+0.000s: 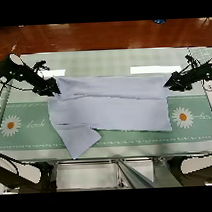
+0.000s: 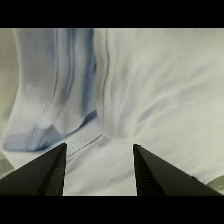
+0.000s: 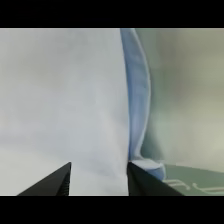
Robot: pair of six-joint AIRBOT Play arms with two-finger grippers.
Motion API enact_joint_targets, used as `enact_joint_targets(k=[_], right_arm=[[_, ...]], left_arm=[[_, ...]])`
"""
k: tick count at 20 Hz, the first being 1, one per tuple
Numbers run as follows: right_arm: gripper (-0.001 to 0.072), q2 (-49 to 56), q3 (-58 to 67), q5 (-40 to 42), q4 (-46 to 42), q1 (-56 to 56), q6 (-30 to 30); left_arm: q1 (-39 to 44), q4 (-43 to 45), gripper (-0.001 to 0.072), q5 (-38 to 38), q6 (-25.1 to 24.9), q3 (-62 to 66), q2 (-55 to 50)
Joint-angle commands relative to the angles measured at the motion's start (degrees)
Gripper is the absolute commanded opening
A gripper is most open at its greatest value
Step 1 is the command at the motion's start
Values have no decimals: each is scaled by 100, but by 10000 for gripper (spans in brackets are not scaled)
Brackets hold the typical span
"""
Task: Fold the shirts.
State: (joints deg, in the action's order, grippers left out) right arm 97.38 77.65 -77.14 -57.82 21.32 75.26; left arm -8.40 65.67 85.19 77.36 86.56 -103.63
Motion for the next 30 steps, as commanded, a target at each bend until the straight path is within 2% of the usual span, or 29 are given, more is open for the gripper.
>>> enact_joint_targets(k=[1,4,6,8,10,12,14,15,17,20,23,24,25,26,28,29,30], right_arm=[[411,-289,90,-328,26,225,101],[411,-1104,-162,-181,-551,743,216],[411,-1794,-990,313,-682,1132,260],[411,-2498,-2236,929,-304,1414,122],[411,-3060,-3375,1355,501,1504,-448],[411,-3418,-4081,1652,1392,1493,-767],[411,-3482,-4308,1440,1873,1493,-1115],[411,-3482,-4315,1364,1867,1493,-1145],[411,-3482,-4315,1349,1871,1493,-1134],[411,-3482,-4315,1298,1884,1493,-1102],[411,-3482,-4291,1263,1884,1547,-1040],[411,-3482,-4269,1176,1814,1679,-999],[411,-3482,-4260,1119,1613,1867,-905],[411,-3482,-4260,1010,1067,2116,-623],[411,-3482,-4371,621,-466,2374,284],[411,-3482,-4513,387,-957,2371,507],[411,-3482,-4684,179,-1051,2345,662]], left_arm=[[-258,-2,509,295,70,42,308],[-887,-9,510,142,35,-529,1200],[-1419,-59,509,-323,-101,-1665,2024],[-2006,-595,509,-752,-490,-3143,2822],[-2559,-1298,509,-1003,-894,-4461,3357],[-2723,-1705,509,-1320,-887,-5252,3622],[-2485,-1320,509,-1316,-758,-5589,3598],[-2310,-1023,509,-1436,-538,-5661,3576],[-1853,-776,509,-1486,-444,-5692,3456],[-1115,-844,509,-1576,-369,-5692,3246],[-341,-1307,505,-1845,-358,-5692,3040],[-107,-1320,419,-1998,-317,-5689,3018],[55,-1322,97,-2090,-317,-5689,3018],[129,-1325,20,-2103,-339,-5687,3025],[114,-1322,19,-2020,-490,-5687,3029],[83,-1329,19,-2020,-487,-5687,3029],[79,-1357,19,-2026,-492,-5687,3029]])
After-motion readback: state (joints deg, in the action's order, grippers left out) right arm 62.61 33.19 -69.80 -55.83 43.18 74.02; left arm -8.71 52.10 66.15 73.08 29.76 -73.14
